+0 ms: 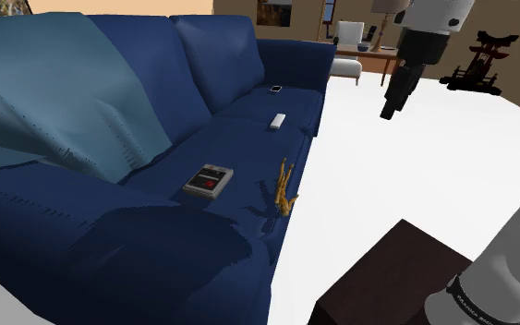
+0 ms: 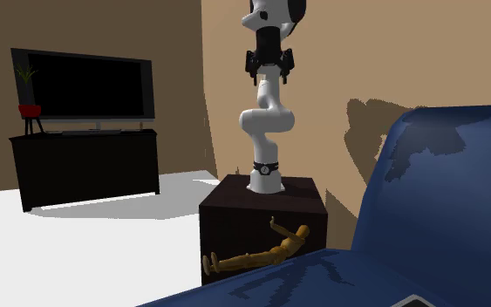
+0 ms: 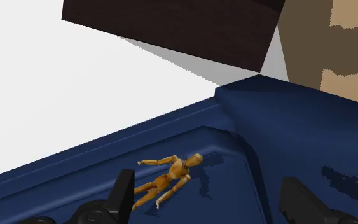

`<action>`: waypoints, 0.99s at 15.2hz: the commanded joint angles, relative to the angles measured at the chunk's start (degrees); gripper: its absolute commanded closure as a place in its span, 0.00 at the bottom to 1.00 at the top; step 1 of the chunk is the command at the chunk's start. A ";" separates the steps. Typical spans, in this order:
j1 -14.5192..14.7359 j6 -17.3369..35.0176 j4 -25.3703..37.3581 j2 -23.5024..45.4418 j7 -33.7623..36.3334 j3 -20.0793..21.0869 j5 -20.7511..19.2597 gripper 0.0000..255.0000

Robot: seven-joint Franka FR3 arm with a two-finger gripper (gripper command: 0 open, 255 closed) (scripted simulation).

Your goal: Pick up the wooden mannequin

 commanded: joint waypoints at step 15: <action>-4.04 16.02 5.65 27.93 24.12 9.94 0.19 0.00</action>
